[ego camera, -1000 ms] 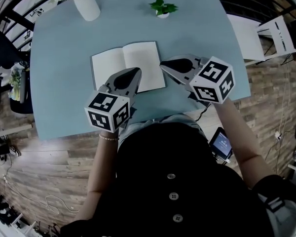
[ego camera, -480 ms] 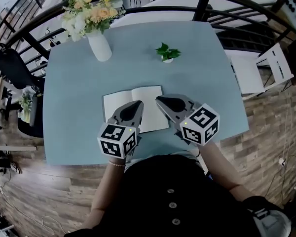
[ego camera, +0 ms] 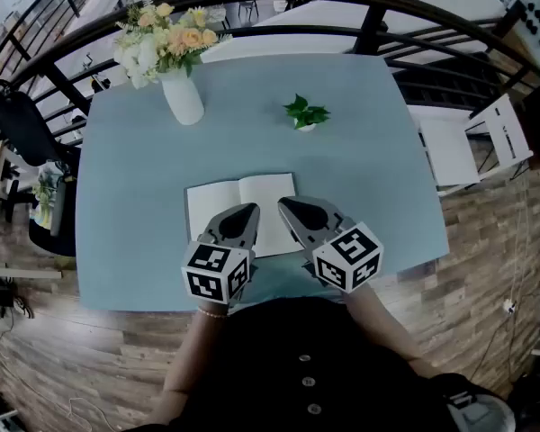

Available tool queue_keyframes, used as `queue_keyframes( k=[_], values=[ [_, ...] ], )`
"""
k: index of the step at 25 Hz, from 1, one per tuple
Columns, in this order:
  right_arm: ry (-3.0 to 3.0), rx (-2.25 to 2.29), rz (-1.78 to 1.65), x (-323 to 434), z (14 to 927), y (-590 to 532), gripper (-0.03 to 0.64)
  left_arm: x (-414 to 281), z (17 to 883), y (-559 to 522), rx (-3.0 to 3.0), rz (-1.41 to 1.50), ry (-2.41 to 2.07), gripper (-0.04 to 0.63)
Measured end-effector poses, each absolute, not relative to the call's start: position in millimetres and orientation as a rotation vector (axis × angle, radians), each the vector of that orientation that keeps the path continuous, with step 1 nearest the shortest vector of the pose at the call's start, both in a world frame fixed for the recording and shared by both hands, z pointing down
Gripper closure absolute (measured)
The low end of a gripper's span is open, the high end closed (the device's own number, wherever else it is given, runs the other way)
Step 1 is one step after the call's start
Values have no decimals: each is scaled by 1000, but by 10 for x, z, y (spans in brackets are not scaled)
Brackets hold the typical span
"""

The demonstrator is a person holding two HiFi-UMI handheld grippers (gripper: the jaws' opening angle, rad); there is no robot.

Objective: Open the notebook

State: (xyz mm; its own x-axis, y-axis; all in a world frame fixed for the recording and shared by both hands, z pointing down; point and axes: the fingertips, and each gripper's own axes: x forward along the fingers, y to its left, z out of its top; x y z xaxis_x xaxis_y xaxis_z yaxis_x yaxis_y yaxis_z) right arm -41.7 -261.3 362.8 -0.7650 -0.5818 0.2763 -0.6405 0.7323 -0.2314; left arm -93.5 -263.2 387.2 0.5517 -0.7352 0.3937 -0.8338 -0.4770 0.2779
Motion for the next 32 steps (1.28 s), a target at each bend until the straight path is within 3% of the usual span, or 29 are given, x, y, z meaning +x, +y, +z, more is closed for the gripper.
queue_keyframes(
  k=[32],
  values=[
    [-2646,912,520,-455,3985,-2448,614,-901,4119,-2496,2282,412,-1225,578]
  ],
)
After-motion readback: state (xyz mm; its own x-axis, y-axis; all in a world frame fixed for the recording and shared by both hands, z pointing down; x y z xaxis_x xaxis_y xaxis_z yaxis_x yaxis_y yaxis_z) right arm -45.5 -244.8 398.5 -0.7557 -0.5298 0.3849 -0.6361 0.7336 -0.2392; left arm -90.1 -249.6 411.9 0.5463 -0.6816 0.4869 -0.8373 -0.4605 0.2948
